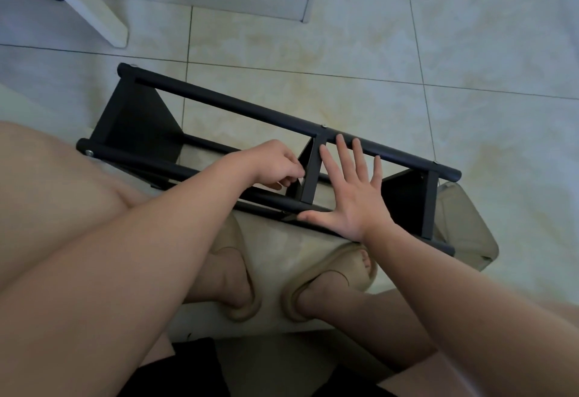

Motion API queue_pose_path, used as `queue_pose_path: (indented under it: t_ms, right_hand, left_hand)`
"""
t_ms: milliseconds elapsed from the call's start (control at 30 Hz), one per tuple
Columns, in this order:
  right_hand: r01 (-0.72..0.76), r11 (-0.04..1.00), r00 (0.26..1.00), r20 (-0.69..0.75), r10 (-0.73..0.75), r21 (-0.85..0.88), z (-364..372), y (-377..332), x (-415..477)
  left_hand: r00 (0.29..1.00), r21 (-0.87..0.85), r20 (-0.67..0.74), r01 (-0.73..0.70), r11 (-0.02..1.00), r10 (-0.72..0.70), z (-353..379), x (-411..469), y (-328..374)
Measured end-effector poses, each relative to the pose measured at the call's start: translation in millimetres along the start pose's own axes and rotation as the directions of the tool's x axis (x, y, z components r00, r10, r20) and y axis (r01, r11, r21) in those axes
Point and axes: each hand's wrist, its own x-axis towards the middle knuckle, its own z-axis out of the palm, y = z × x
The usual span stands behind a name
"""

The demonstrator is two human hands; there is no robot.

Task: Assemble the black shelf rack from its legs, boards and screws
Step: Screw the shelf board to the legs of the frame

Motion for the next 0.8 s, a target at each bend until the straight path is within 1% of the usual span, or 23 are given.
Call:
queue_pose_path:
  t_ms: [133,233,367,500,633,800]
  right_hand:
    - [-0.001,1.000,1.000,-0.007,0.001,0.013,-1.3,-0.6,-1.1]
    - [-0.007,0.999,1.000,-0.009,0.007,0.031,-2.6,-1.8,-1.9]
    - [-0.013,0.999,1.000,0.004,0.013,0.037,-4.4,-2.5,-2.1]
    - [-0.014,0.999,1.000,0.014,0.013,0.046,-5.8,-3.3,-2.5]
    - [-0.017,0.998,1.000,0.021,0.016,0.054,-6.9,-3.7,-2.9]
    - [-0.019,0.998,1.000,0.017,0.018,0.055,-7.4,-4.6,-3.3]
  left_hand:
    - [0.999,-0.182,0.026,0.050,0.982,-0.047,0.8,-1.4,-1.8]
    - [0.998,-0.277,-0.028,0.050,0.960,-0.060,0.0,-1.9,-1.3]
    - [0.994,-0.289,-0.103,0.008,0.957,-0.039,4.9,0.7,-2.4]
    - [0.990,-0.362,-0.135,-0.011,0.932,-0.041,5.4,3.8,-4.6]
    - [0.993,-0.373,-0.111,-0.009,0.928,-0.035,5.0,5.2,-5.3]
    - [0.998,-0.270,-0.057,0.018,0.963,-0.035,7.7,3.2,-3.6]
